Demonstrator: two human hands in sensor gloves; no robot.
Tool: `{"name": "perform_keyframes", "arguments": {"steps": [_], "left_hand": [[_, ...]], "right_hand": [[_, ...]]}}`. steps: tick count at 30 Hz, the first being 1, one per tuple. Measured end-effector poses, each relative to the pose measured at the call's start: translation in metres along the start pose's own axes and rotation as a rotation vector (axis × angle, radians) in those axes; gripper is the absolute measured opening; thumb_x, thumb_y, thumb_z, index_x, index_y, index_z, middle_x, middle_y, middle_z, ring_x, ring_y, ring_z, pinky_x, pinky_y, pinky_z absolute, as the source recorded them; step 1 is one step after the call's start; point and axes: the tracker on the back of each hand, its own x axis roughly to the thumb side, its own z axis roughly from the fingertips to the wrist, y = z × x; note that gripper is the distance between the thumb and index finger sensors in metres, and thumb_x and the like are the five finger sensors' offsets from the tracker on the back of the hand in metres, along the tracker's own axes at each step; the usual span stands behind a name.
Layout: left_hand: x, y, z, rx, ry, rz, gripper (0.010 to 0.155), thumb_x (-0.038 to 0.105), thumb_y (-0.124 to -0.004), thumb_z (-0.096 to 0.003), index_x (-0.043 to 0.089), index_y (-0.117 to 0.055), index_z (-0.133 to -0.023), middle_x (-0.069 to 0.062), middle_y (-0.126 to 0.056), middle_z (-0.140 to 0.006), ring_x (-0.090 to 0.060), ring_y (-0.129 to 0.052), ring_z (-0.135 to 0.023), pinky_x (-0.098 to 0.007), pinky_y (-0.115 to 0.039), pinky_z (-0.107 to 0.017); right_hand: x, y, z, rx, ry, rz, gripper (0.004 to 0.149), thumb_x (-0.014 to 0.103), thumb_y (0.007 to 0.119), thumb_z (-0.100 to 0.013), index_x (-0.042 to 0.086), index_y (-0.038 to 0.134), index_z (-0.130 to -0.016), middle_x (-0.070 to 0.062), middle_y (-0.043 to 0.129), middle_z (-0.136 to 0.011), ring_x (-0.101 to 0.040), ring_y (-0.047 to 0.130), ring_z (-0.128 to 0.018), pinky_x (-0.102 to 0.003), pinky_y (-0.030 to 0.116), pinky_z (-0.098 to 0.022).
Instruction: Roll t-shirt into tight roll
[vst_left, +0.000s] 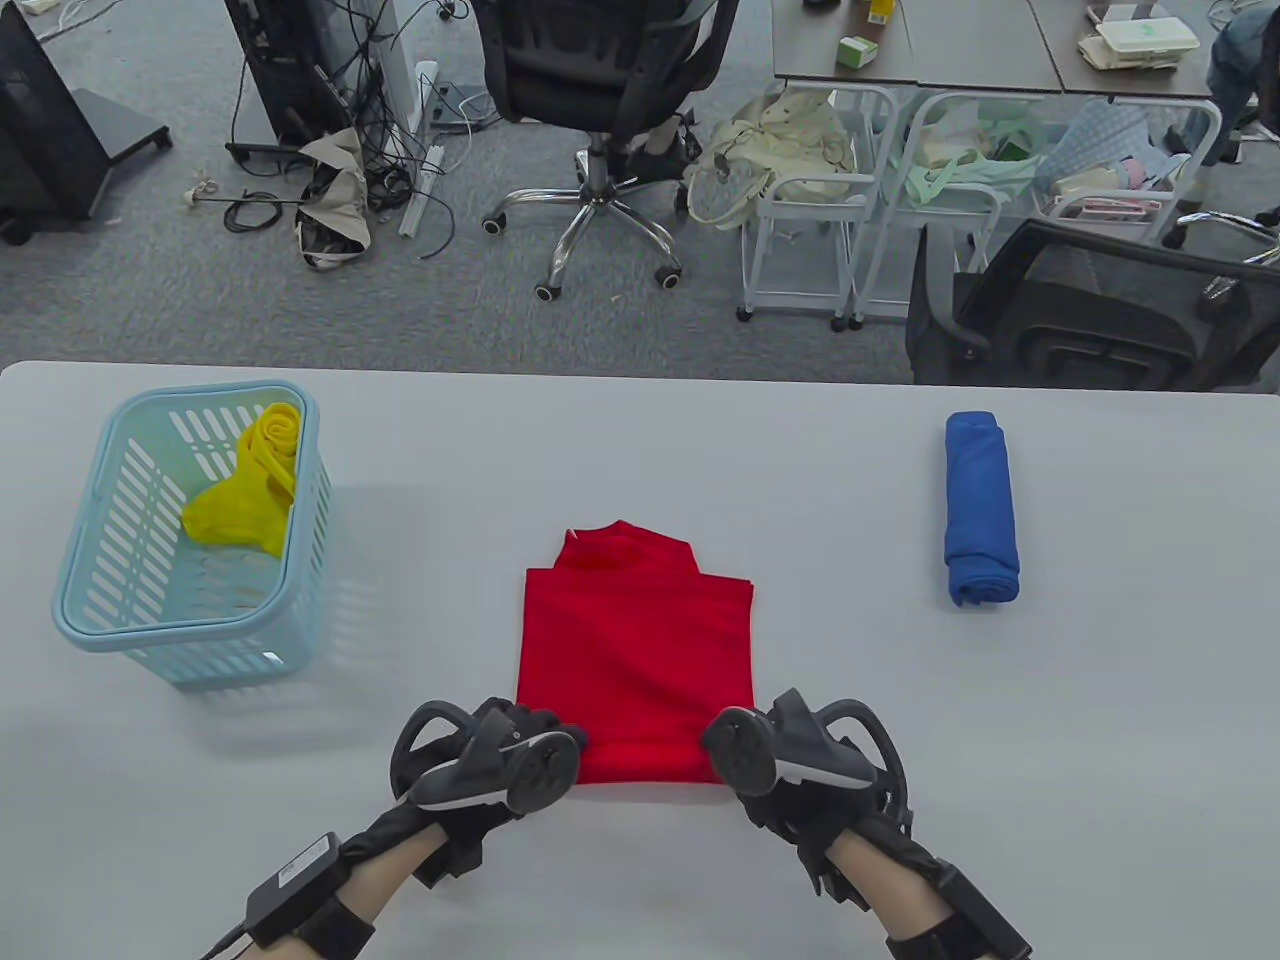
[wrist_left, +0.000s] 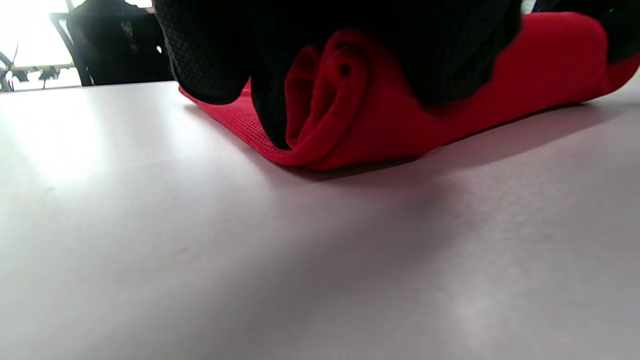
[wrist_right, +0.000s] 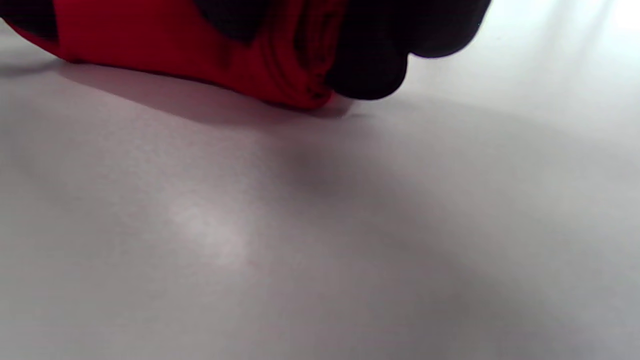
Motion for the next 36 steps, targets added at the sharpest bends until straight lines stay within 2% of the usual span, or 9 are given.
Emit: {"name": "perform_keyframes", "arguments": {"steps": [3, 6, 9, 14, 17, 23, 29, 32, 36], "left_hand": [[-0.014, -0.002, -0.002, -0.042, 0.032, 0.189, 0.050, 0.047, -0.070, -0.0477, 0.031, -0.078, -0.094, 0.007, -0.098, -0.080, -0.009, -0.103, -0.061, -0.042, -0.081, -0.067], [-0.023, -0.003, -0.003, -0.034, 0.062, 0.156, 0.049, 0.053, -0.062, -0.0480, 0.034, -0.081, -0.090, 0.011, -0.100, -0.073, -0.010, -0.103, -0.057, -0.042, -0.081, -0.066], [-0.029, -0.004, -0.002, -0.040, 0.100, 0.157, 0.050, 0.057, -0.068, -0.0444, 0.035, -0.084, -0.086, 0.011, -0.101, -0.070, -0.012, -0.104, -0.057, -0.043, -0.081, -0.065], [-0.014, 0.008, 0.010, 0.153, 0.193, -0.281, 0.051, 0.054, -0.074, -0.0431, 0.038, -0.077, -0.091, 0.013, -0.095, -0.081, -0.010, -0.101, -0.067, -0.043, -0.079, -0.069], [0.006, 0.016, 0.018, 0.232, 0.190, -0.283, 0.052, 0.053, -0.074, -0.0441, 0.039, -0.074, -0.094, 0.012, -0.092, -0.086, -0.011, -0.099, -0.071, -0.044, -0.077, -0.070], [0.032, -0.001, 0.015, 0.115, 0.022, -0.294, 0.053, 0.054, -0.073, -0.0435, 0.042, -0.073, -0.095, 0.010, -0.091, -0.092, -0.013, -0.099, -0.076, -0.044, -0.076, -0.071], [0.025, -0.012, 0.008, 0.032, 0.028, -0.341, 0.063, 0.055, -0.074, -0.0423, 0.044, -0.059, -0.102, 0.008, -0.080, -0.099, -0.014, -0.092, -0.083, -0.045, -0.073, -0.073], [0.022, -0.013, 0.006, 0.032, 0.031, -0.344, 0.063, 0.055, -0.074, -0.0426, 0.045, -0.057, -0.102, 0.008, -0.079, -0.100, -0.013, -0.092, -0.083, -0.044, -0.073, -0.073], [0.022, -0.013, 0.006, 0.040, 0.033, -0.350, 0.061, 0.054, -0.074, -0.0433, 0.044, -0.059, -0.102, 0.009, -0.081, -0.099, -0.013, -0.093, -0.082, -0.044, -0.074, -0.073]], "right_hand": [[-0.009, 0.003, 0.000, 0.025, 0.029, -0.075, 0.051, 0.032, 0.060, -0.060, 0.016, 0.049, -0.107, -0.009, 0.070, -0.096, -0.022, 0.089, -0.069, -0.049, 0.070, -0.060], [-0.010, 0.003, -0.002, 0.023, 0.073, -0.078, 0.057, 0.036, 0.059, -0.061, 0.014, 0.041, -0.110, -0.005, 0.070, -0.095, -0.018, 0.091, -0.065, -0.047, 0.073, -0.058], [-0.014, 0.004, -0.002, 0.028, 0.076, -0.119, 0.060, 0.037, 0.061, -0.061, 0.013, 0.040, -0.111, -0.004, 0.070, -0.095, -0.017, 0.092, -0.064, -0.046, 0.073, -0.057], [-0.018, 0.005, -0.004, 0.039, 0.077, -0.160, 0.059, 0.038, 0.062, -0.061, 0.013, 0.040, -0.110, -0.004, 0.070, -0.094, -0.017, 0.092, -0.064, -0.046, 0.074, -0.057], [-0.018, 0.005, -0.004, 0.041, 0.078, -0.163, 0.059, 0.038, 0.062, -0.061, 0.013, 0.041, -0.110, -0.004, 0.070, -0.094, -0.017, 0.092, -0.064, -0.046, 0.074, -0.057], [-0.018, 0.006, -0.003, 0.043, 0.081, -0.169, 0.060, 0.038, 0.062, -0.061, 0.012, 0.040, -0.110, -0.005, 0.069, -0.095, -0.018, 0.092, -0.064, -0.046, 0.073, -0.057], [-0.007, 0.000, 0.009, -0.041, 0.199, 0.024, 0.064, 0.045, 0.065, -0.059, 0.012, 0.044, -0.110, -0.009, 0.072, -0.095, -0.020, 0.092, -0.066, -0.048, 0.073, -0.057], [0.010, -0.012, 0.022, -0.197, 0.296, 0.330, 0.065, 0.044, 0.070, -0.057, 0.017, 0.043, -0.111, -0.008, 0.068, -0.098, -0.021, 0.089, -0.068, -0.050, 0.070, -0.060], [0.034, -0.014, 0.030, -0.196, 0.065, 0.349, 0.058, 0.040, 0.072, -0.058, 0.028, 0.045, -0.108, -0.005, 0.058, -0.105, -0.024, 0.077, -0.082, -0.053, 0.059, -0.069]]}}
